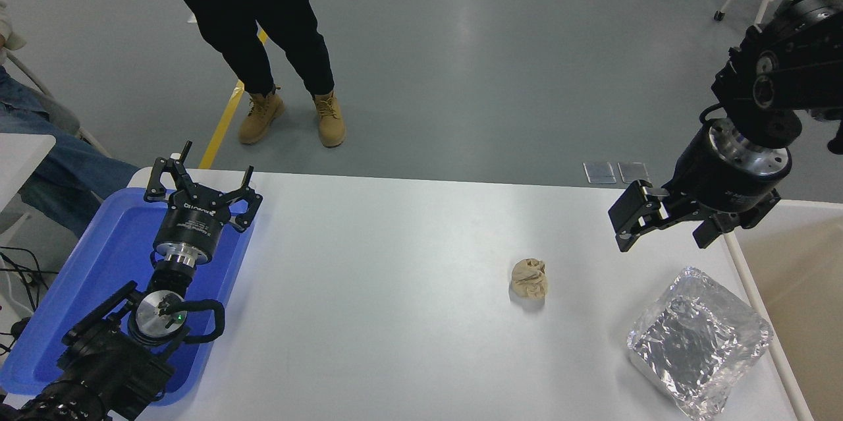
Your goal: Pick up foil plate and place in dustbin
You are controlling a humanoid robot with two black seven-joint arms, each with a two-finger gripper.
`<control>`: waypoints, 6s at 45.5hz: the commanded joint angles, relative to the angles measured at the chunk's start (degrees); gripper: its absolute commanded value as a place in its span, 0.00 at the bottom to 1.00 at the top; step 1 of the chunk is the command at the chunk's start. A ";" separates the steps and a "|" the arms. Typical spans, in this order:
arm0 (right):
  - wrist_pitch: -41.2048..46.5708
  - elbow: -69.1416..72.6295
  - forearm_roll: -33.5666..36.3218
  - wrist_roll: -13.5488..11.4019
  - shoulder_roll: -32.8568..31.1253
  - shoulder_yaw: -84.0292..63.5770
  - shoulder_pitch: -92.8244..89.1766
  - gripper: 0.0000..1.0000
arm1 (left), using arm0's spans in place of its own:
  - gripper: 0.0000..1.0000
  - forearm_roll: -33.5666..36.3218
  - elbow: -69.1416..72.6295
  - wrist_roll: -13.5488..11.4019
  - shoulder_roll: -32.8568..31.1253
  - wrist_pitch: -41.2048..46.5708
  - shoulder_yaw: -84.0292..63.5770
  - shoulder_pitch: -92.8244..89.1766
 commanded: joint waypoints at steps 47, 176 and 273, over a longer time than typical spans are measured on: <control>-4.13 -2.04 -8.52 0.00 -14.49 0.31 -6.42 1.00 | 1.00 0.00 -0.03 0.00 0.00 0.00 0.09 0.00; -15.20 -37.81 -24.35 -1.76 -32.08 54.71 -79.90 0.98 | 1.00 0.00 -0.03 0.00 0.09 -0.09 0.09 0.00; -11.69 -18.40 -22.68 -3.60 -43.94 36.44 -48.62 0.00 | 1.00 0.09 -0.03 0.18 0.09 -0.18 0.09 -0.09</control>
